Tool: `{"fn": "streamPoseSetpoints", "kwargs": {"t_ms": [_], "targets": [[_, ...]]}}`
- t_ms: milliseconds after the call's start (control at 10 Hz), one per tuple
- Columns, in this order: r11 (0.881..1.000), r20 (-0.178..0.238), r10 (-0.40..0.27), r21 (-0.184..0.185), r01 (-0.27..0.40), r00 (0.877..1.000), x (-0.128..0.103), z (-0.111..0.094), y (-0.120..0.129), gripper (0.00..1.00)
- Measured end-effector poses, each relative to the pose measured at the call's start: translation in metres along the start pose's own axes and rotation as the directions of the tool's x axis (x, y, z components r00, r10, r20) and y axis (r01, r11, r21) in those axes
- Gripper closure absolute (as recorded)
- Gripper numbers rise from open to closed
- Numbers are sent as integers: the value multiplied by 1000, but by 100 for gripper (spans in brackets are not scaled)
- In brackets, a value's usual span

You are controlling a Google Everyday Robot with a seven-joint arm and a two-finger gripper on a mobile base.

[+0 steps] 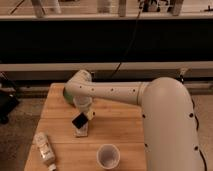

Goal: Place the eraser on the white sponge

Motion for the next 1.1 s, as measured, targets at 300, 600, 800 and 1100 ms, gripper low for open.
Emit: {"fn": "streamPoseSetpoints", "kwargs": {"t_ms": [300,600,800,1100], "targets": [[1000,25,-20,3,20,999,-10,0,-4,20],[999,43,-31,-13,31,999,-14,1,-1,20],[1000,35,-25,-18,26,999,-9,1,2,21],[1000,35,-26,-8,26,999,-7,3,2,44]]}}
